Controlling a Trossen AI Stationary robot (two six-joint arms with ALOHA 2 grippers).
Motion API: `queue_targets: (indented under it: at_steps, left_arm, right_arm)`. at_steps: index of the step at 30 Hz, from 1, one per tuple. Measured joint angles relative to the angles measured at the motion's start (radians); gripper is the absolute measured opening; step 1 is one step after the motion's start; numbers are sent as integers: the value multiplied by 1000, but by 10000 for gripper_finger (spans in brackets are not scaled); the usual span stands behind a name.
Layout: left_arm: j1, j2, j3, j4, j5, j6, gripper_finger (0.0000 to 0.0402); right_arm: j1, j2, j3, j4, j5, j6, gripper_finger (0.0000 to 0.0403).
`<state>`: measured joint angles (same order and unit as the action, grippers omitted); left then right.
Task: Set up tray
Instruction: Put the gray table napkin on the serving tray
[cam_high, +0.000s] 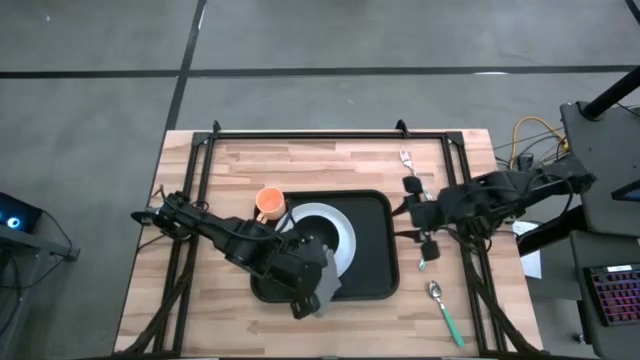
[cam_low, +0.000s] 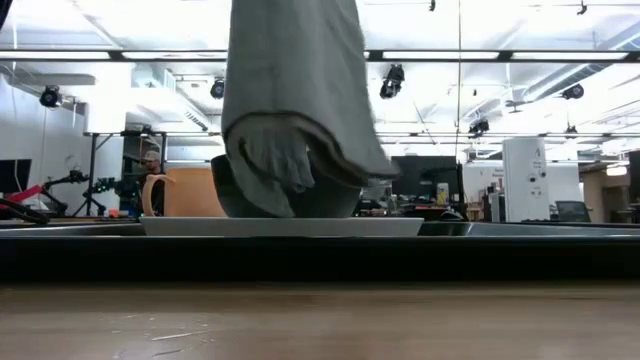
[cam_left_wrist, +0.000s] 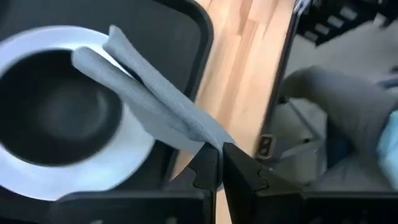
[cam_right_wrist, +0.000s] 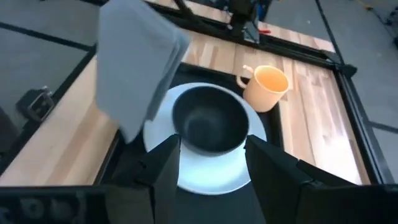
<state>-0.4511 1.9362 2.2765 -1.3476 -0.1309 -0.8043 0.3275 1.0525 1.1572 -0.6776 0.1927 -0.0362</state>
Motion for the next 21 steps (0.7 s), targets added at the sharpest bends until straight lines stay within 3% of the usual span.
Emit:
queue_targets:
  at_steps: [4,11,21]
  left_arm:
    - [20,-13,0,-71,23,109,0]
    - [38,-61,0,-231,27,190,0]
    - [38,-115,0,-224,7,389,0]
  right_arm:
    - [-32,49,0,116,-7,7,173]
    - [-98,156,0,369,-161,-28,175]
    - [-146,333,24,632,-186,-12,181]
